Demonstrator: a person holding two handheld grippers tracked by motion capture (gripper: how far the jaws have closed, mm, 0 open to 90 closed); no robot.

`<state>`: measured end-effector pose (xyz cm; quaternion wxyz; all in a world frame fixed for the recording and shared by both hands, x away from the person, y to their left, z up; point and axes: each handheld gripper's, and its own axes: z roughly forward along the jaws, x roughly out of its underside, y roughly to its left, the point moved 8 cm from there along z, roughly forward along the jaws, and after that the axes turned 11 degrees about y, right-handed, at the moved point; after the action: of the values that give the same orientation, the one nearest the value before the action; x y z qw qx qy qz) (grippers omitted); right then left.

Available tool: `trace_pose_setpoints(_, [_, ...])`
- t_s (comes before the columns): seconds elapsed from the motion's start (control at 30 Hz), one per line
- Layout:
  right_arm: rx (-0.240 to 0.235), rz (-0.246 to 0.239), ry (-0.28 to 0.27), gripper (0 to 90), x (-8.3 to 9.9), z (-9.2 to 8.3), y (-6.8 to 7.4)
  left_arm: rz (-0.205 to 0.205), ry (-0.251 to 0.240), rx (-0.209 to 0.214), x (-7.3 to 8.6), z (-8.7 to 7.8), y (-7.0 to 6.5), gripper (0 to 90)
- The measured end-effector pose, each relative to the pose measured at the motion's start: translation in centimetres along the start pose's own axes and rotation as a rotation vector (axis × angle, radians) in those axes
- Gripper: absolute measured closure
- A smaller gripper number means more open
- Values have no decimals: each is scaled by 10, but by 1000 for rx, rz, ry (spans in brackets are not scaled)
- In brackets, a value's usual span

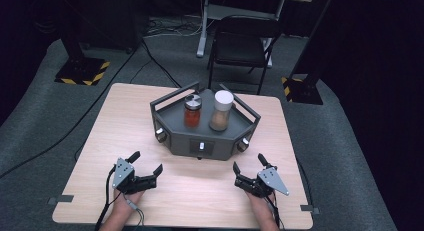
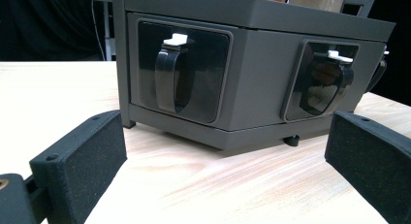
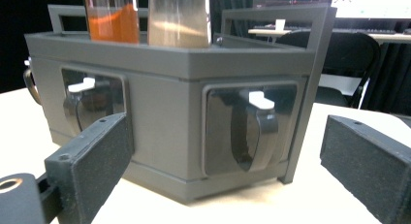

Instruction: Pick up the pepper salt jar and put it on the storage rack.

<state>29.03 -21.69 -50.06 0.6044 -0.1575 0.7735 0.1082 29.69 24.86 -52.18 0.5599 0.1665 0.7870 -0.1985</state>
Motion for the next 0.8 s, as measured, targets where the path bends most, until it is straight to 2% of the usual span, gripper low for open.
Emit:
trace_pose_setpoints(0.4, [-2,30,9,33,13,1,-2,-1,-1,-2,0,0,0,9])
trace_pose_setpoints(0.8, [-5,39,5,36,22,1,-1,-1,1,-3,0,0,0,9])
